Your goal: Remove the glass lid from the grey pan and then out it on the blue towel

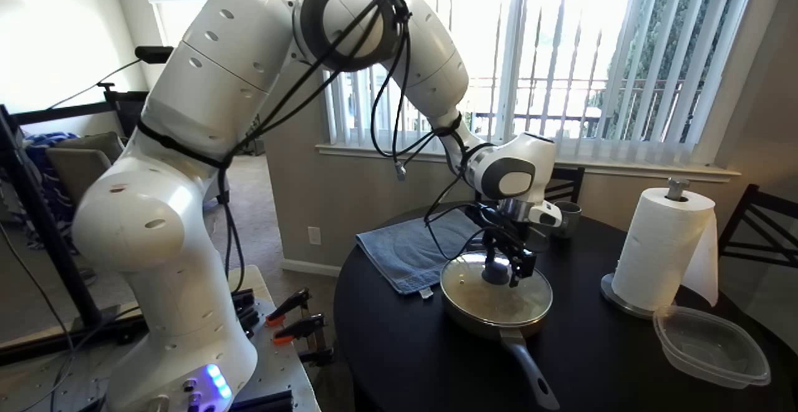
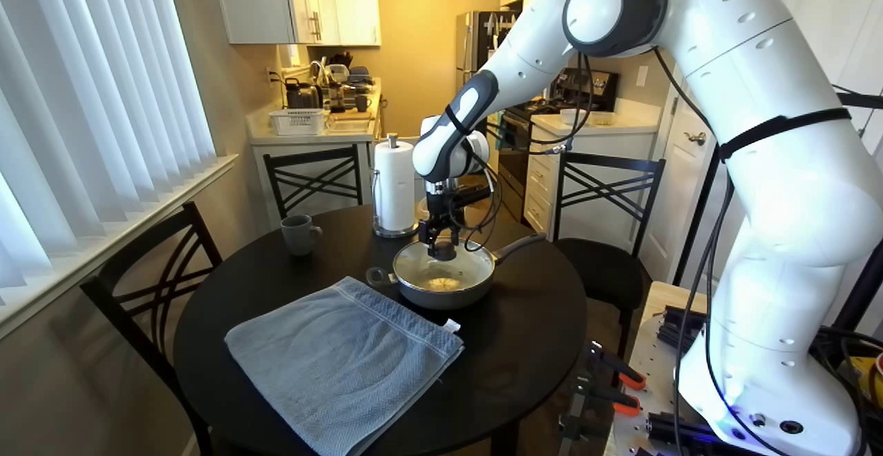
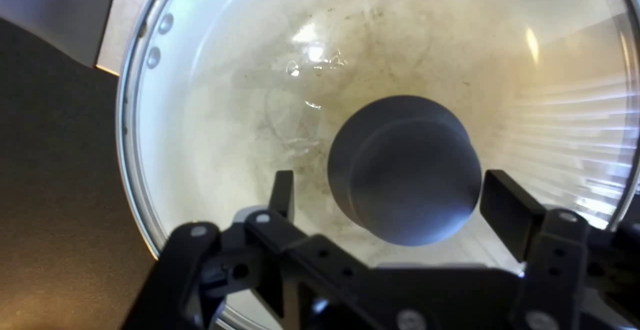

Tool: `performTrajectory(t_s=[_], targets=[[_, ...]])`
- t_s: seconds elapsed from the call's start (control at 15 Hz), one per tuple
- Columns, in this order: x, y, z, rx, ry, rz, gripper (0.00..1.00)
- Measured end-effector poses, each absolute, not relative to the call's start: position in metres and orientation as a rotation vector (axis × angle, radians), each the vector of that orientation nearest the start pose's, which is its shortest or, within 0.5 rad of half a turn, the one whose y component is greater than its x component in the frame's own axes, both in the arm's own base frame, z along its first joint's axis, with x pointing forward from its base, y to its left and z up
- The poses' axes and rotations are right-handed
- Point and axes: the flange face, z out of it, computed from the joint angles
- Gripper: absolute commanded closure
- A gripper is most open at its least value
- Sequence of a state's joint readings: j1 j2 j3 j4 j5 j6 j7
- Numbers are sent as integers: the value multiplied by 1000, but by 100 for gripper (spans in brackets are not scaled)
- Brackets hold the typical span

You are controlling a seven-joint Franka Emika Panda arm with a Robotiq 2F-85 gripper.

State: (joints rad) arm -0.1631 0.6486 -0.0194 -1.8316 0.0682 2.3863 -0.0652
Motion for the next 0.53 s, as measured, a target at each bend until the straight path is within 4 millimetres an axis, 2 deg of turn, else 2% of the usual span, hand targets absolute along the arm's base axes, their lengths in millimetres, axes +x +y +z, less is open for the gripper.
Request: performTrajectory(t_s=[0.27,0.47,0.53], targets=[[625,-114,168,-3082,255,148,56],[628,-114,173,-3079,253,168,64],[629,-114,175,-3080,254,171,16]])
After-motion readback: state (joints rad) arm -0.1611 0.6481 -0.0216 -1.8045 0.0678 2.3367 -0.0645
